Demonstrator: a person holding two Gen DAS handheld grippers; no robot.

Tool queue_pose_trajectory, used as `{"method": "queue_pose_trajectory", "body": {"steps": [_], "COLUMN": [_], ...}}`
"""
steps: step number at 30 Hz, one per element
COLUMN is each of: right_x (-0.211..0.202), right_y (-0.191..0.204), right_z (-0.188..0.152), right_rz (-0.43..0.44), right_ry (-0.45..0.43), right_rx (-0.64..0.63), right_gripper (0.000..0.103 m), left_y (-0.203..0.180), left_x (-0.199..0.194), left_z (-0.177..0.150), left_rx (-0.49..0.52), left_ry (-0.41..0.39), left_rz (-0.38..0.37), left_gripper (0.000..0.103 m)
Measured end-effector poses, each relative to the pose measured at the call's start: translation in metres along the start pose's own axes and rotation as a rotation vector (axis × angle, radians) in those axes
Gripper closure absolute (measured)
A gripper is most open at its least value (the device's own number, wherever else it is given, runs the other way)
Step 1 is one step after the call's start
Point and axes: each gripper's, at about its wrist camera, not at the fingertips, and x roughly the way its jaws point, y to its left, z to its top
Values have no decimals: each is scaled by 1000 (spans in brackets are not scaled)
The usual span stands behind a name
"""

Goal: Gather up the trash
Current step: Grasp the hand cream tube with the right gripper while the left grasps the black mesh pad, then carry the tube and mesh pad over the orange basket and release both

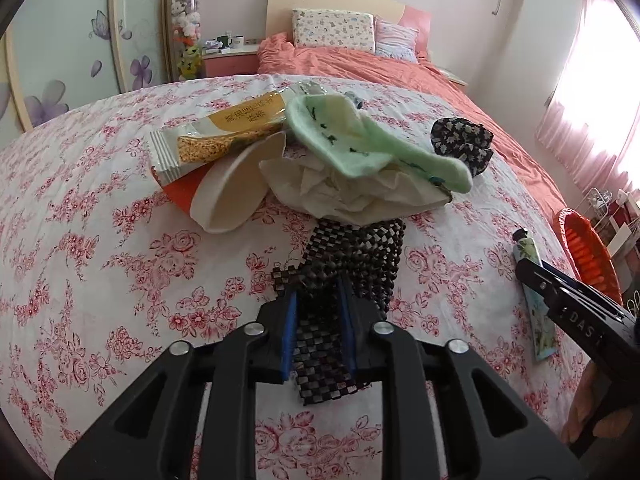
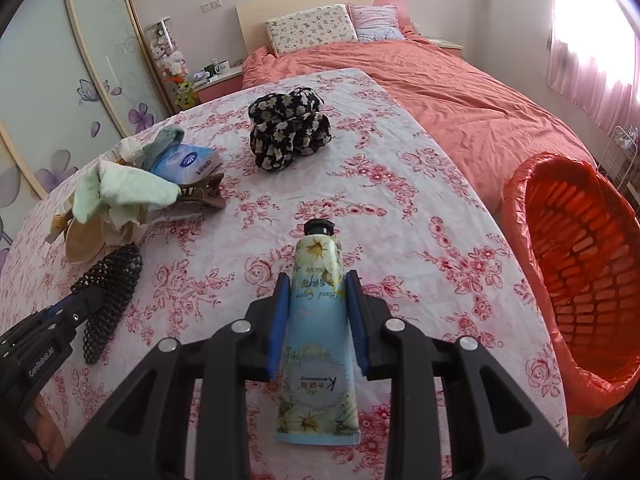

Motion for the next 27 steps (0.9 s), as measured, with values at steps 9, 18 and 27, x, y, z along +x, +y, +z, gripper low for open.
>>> {"method": "queue_pose_trajectory", "body": {"steps": [9,18,27], "right_x": [0,0,-19], "right_y": [-1,-2,-2], "right_z": [1,1,-1], "right_rz": [6,12,37], "right_ry": [4,6,-22], "right_rx": [-6,-4,-1], "right_gripper": [73,75,75], "left_y": [-6,-11,-5], "left_x": [1,1,-16], "left_z": [3,1,0], "left_rx": [-1,0,4], "left_ry": [3,-11,-41], "left_rz": [-42,-25,-65], "left_gripper": [56,80,97]}}
